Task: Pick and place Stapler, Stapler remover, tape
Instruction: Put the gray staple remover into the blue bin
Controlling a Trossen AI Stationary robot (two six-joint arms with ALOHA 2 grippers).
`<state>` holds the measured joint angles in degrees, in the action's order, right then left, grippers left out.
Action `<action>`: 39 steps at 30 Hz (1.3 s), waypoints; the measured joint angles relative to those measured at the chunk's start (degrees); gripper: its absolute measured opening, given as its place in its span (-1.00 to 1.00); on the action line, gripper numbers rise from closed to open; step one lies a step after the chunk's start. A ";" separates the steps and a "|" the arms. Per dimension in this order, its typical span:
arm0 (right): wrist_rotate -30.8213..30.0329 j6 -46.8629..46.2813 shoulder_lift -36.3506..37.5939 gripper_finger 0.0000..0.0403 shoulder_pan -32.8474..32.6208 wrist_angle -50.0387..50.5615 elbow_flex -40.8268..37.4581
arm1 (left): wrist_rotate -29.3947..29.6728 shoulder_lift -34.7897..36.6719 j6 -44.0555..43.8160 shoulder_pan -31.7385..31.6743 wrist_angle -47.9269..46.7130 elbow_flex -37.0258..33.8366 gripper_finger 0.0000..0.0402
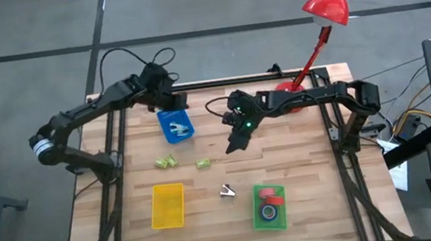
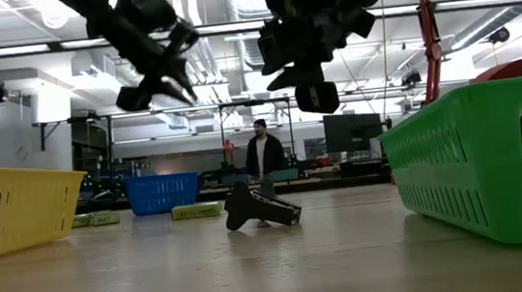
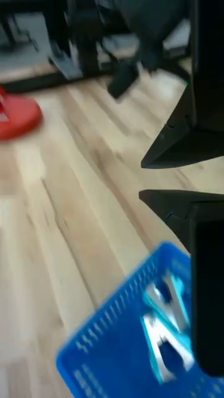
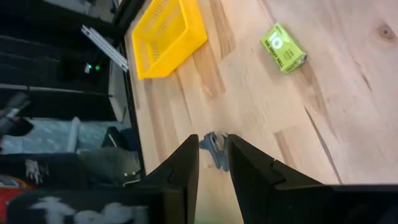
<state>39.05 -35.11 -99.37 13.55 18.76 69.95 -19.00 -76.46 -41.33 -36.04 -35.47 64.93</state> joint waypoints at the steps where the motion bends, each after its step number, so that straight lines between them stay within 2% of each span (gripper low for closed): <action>1: -0.02 0.50 0.00 -0.59 -0.25 0.14 0.00 | -0.02 0.23 -0.93 0.31 0.37 0.70 -0.67; 6: -2.25 2.53 0.00 -0.50 -2.56 2.29 0.00 | -0.02 1.39 -2.35 1.06 2.53 3.40 -0.68; 14: -13.73 4.15 -0.13 -0.28 -8.22 6.95 0.00 | -0.75 2.09 2.89 1.48 2.59 8.32 -0.68; 20: -20.66 5.11 -0.17 -0.28 -13.96 7.63 -0.04 | -10.44 2.99 6.76 1.87 2.48 8.87 -0.68; 23: -24.54 4.96 -0.24 -0.31 -16.14 7.19 -0.09 | -13.37 3.57 6.85 2.22 2.43 8.87 -0.68; 29: -26.55 -0.54 -2.35 -0.33 -17.81 5.42 -0.20 | -13.55 5.21 9.96 2.63 2.37 8.87 -0.68; 33: -24.27 -4.53 -5.47 -0.31 -18.70 3.90 -0.22 | -13.55 6.12 10.45 2.61 2.20 8.85 -0.68; 39: -25.31 -5.01 -7.78 -0.32 -20.32 2.57 0.31 | -13.49 6.87 12.33 2.61 -0.55 8.81 -0.68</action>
<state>13.74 -40.12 -107.15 -6.77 21.32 70.26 -32.49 -69.58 -29.00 -33.43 -36.02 73.74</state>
